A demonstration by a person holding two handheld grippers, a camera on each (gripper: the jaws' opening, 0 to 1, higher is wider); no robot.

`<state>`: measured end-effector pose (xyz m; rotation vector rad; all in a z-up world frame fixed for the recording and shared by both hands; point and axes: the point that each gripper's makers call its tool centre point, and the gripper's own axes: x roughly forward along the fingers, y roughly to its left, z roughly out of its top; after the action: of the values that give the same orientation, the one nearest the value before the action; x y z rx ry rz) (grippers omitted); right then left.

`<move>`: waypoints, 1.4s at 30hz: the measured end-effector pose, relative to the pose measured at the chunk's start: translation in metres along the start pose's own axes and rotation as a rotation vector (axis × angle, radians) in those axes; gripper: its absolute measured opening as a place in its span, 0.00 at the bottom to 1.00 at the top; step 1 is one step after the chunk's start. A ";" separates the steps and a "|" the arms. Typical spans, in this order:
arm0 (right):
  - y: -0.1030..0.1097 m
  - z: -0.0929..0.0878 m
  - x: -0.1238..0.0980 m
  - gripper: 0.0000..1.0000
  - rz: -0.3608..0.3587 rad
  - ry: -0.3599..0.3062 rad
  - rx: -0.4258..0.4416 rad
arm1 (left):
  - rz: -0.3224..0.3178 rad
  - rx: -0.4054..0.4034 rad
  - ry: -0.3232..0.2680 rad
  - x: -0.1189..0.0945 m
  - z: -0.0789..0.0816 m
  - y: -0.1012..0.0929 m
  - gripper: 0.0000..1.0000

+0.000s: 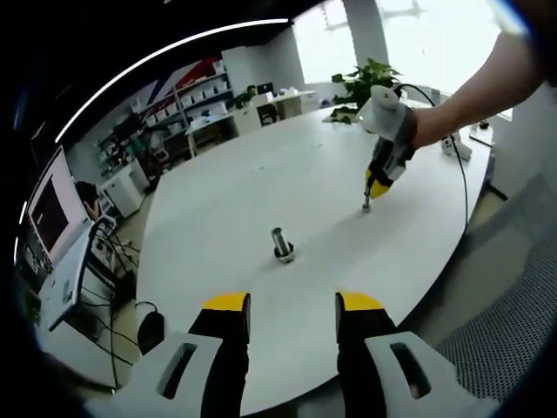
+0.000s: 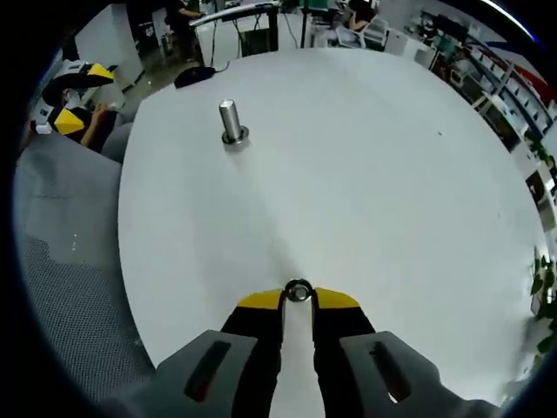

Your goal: Place the washer onto the threaded stud by aligning its center hole with the stud, sliding it down to the base, and recovering from edge contact or off-axis alignment until the washer reaches the visible bottom stop.

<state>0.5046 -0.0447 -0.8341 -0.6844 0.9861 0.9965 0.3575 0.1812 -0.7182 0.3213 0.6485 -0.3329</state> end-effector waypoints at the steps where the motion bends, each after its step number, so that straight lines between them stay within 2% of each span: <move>1: -0.001 -0.001 0.003 0.14 0.003 0.005 -0.002 | -0.001 0.001 0.000 0.000 0.000 0.000 0.37; 20: -0.002 -0.009 0.022 0.14 0.005 0.072 -0.029 | -0.010 -0.001 0.010 0.001 -0.002 -0.001 0.37; 42: -0.003 -0.008 0.020 0.14 0.005 0.058 -0.028 | -0.004 -0.013 0.007 0.000 -0.002 0.000 0.37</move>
<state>0.5086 -0.0448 -0.8555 -0.7381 1.0268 1.0012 0.3569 0.1820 -0.7198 0.3093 0.6576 -0.3315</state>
